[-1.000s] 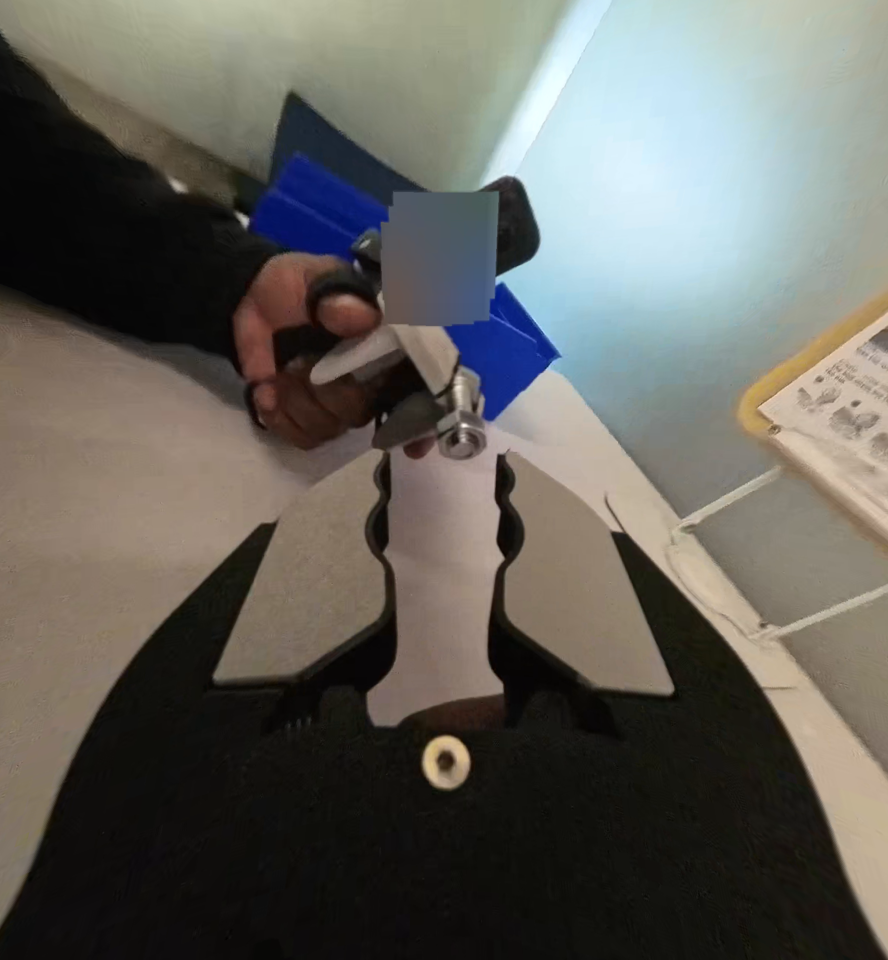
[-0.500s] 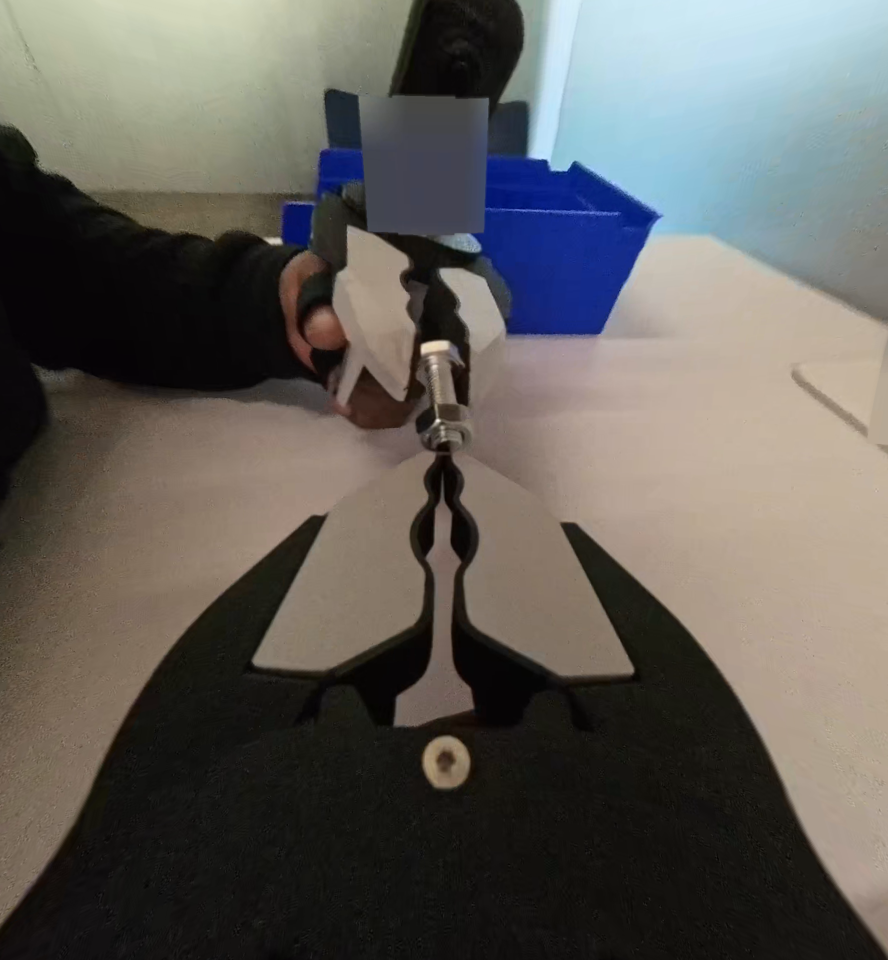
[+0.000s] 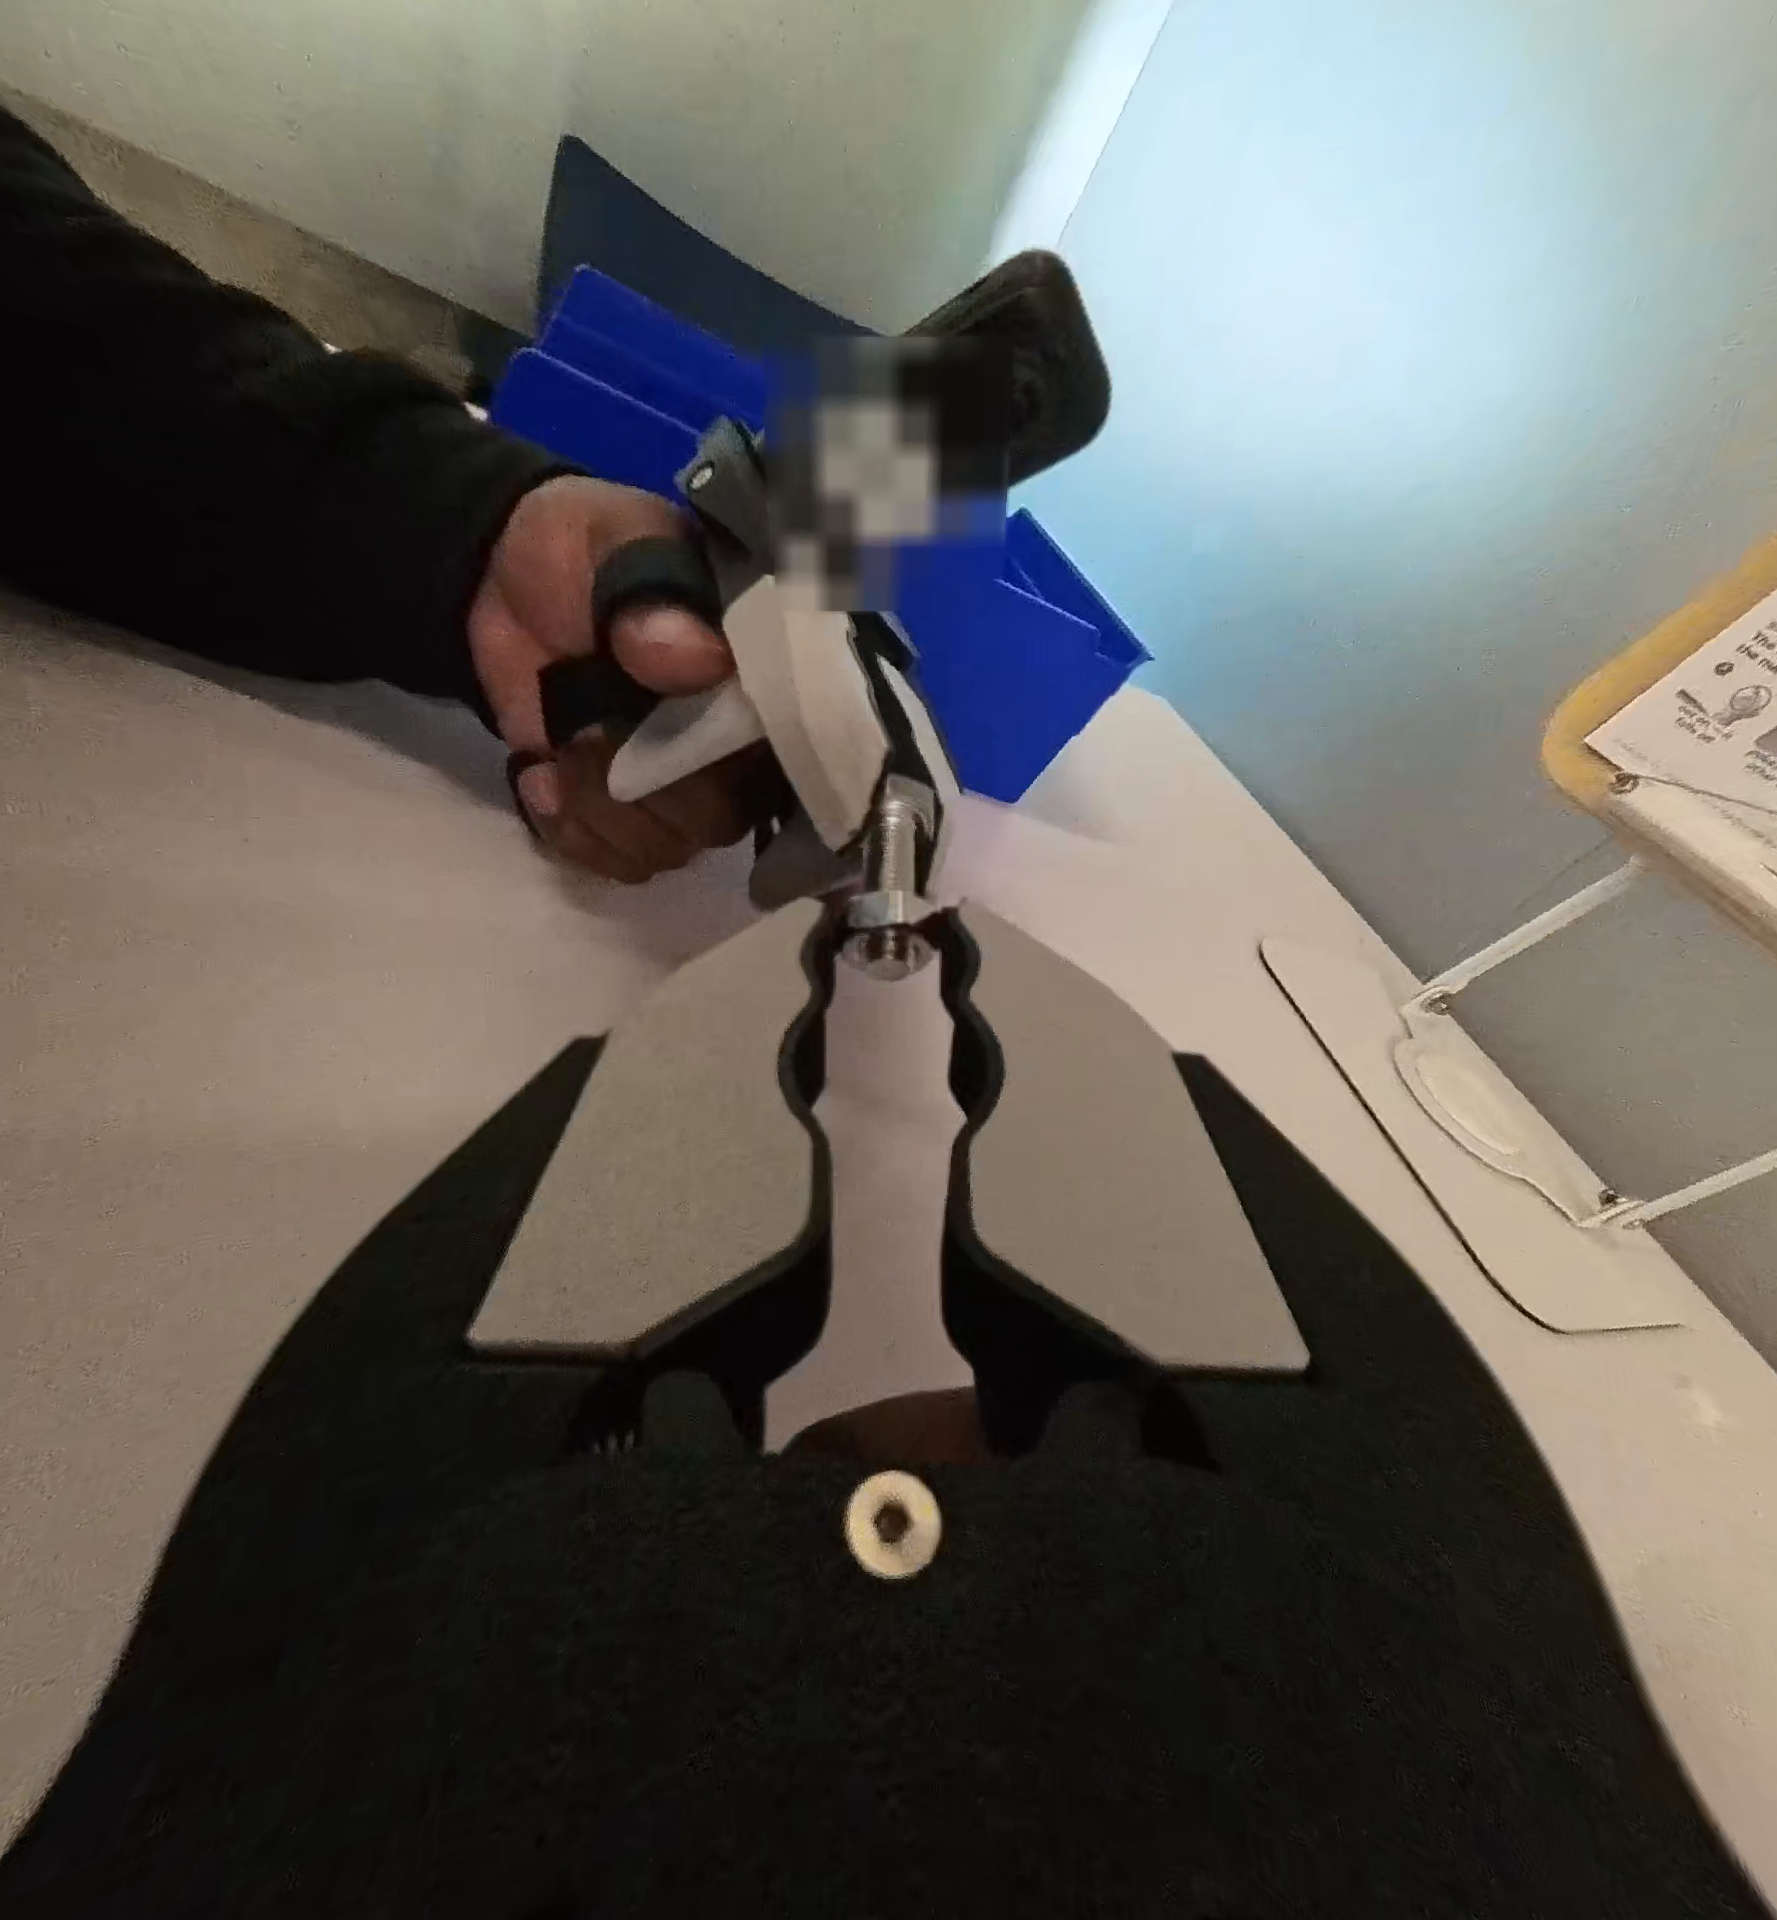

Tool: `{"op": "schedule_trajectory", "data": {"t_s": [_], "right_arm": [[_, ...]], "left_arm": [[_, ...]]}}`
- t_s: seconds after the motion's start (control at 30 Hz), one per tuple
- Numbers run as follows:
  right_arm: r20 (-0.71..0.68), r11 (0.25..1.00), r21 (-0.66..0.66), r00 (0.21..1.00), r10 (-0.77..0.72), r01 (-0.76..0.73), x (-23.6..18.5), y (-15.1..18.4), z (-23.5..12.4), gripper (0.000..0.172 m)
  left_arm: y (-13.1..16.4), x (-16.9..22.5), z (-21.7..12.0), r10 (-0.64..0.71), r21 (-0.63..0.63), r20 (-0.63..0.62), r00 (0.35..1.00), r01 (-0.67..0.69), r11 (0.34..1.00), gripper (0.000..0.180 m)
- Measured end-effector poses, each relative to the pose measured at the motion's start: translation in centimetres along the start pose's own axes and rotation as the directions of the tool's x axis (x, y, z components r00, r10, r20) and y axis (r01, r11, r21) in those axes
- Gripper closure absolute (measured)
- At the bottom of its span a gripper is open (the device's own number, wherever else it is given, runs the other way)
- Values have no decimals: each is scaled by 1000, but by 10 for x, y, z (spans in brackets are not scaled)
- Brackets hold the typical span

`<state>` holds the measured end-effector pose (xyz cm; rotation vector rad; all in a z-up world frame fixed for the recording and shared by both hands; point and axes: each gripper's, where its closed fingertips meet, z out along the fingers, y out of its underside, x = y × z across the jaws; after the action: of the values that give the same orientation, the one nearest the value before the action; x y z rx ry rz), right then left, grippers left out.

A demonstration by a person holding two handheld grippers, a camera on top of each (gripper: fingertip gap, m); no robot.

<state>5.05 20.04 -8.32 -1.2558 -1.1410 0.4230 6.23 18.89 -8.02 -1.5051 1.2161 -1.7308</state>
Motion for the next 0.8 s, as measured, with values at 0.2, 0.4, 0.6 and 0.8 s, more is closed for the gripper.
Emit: {"op": "schedule_trajectory", "data": {"t_s": [0.2,0.4,0.6,0.8], "right_arm": [[295,833,-81,785,545,-548,-11,1,-2,154],[410,658,-24,593,693,-753,3,-13,-9,140],[28,981,97,986,165,-167,11,-9,-6,133],[-162,989,2,976,-147,149,9,-5,-1,145]], "left_arm": [[7,3,1,151,-72,19,988,-149,986,163],[1,9,4,168,-27,5,986,-168,985,163],[-15,2,-3,-17,109,-22,1000,19,994,163],[-12,5,1,-53,101,-47,997,57,993,163]]}}
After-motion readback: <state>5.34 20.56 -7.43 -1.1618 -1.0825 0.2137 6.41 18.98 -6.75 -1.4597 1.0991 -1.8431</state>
